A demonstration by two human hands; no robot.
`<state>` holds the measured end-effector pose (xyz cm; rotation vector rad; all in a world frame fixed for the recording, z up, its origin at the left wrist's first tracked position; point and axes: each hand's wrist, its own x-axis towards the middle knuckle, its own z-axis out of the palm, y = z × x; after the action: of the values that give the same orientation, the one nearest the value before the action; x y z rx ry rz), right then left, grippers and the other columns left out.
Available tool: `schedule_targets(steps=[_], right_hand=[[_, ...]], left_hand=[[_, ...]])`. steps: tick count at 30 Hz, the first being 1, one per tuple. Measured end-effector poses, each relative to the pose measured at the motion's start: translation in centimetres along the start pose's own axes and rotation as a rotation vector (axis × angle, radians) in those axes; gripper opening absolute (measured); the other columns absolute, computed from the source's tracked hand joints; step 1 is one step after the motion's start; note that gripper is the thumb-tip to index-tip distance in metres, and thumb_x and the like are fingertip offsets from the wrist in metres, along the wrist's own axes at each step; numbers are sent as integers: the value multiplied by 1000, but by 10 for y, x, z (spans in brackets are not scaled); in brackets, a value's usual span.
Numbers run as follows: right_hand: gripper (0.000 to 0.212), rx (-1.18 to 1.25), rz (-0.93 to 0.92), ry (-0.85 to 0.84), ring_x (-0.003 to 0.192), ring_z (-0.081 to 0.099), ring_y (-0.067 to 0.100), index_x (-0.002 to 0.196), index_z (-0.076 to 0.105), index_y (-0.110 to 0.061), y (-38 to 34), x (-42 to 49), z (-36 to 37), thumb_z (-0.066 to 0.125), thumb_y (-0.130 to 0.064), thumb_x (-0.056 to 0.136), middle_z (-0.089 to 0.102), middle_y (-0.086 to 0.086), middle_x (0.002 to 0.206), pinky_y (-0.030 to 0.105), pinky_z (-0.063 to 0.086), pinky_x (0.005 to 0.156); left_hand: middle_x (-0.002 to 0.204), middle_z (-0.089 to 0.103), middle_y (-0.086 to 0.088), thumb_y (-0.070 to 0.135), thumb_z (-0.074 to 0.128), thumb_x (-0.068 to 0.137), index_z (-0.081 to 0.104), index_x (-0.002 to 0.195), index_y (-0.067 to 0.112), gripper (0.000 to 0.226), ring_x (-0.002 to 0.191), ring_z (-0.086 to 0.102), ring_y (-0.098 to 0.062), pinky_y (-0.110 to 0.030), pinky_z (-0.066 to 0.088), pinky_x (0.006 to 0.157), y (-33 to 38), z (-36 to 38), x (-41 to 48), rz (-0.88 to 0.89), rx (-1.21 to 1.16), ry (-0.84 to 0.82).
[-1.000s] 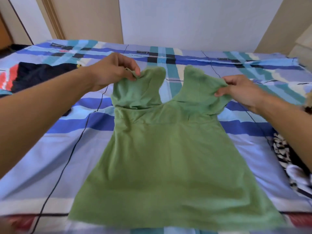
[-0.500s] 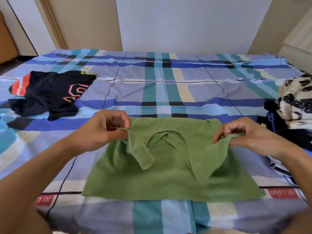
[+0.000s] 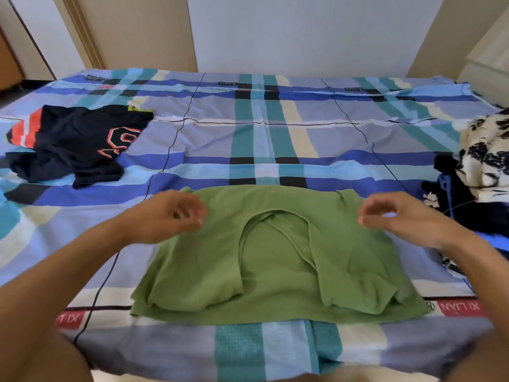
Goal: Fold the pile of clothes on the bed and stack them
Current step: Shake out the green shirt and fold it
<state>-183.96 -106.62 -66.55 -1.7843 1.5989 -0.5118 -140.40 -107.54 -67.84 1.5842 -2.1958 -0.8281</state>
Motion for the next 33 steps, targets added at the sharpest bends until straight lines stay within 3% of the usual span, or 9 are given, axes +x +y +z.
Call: schedule_targets(steps=[4,7,11,15,20,24,27,30,33], right_hand=[[40,4,139,201,119,51,12,125,59,-20,14,28,17,74,-26,88,54,0,130,28,37,95],[64,161,249,184,108,62,17,145,41,-24,19,43,27,72,-35,90,57,6,129,34,50,85],[77,354,375,136,93,72,22,150,34,-28,21,56,26,77,-36,86,65,6,122,37,57,77],[72,446,367,167,83,73,27,143,48,-23,18,60,28,80,-9,80,70,15,112,36,60,71],[87,376,308,197,82,73,18,153,29,-29,18,56,21,79,-13,83,70,9,114,33,54,69],[106,249,372,-41,76,72,6,159,14,-33,17,36,9,84,-22,79,74,-3,103,24,52,62],[132,195,392,-211,98,74,22,153,25,-38,20,30,0,98,-45,43,73,3,118,42,58,86],[73,261,361,-315,93,75,23,137,45,-30,15,23,1,80,-5,78,77,-4,107,35,62,68],[64,232,343,-385,101,73,19,130,50,-32,20,21,2,74,3,82,75,-5,113,42,61,81]], left_hand=[[122,57,-13,61,65,79,55,131,12,72,113,56,-32,-39,46,93,-26,8,31,-429,118,243],[87,64,-12,62,61,88,59,111,5,62,68,58,-24,-30,43,57,-25,8,39,-655,-195,167],[93,73,-10,32,77,86,67,97,6,30,83,70,-26,-37,56,78,-26,8,44,-591,-168,26],[105,74,-16,10,73,88,70,104,6,17,93,70,-28,-43,53,97,-33,-5,56,-476,-306,218],[143,42,-17,46,74,81,41,143,15,77,133,38,-39,-53,30,109,-20,12,66,-424,414,428],[166,-4,-7,77,45,82,5,158,24,101,153,-6,-32,-58,4,122,30,76,33,-217,504,127],[160,-2,2,86,43,70,5,154,27,110,149,6,-27,-53,27,116,60,86,4,-109,550,-84],[137,19,6,77,61,66,15,140,28,101,118,34,-21,-36,46,88,71,72,-16,-70,660,-210],[129,29,2,32,62,85,17,139,24,71,107,45,-20,-29,39,77,66,58,-19,-56,790,-377]])
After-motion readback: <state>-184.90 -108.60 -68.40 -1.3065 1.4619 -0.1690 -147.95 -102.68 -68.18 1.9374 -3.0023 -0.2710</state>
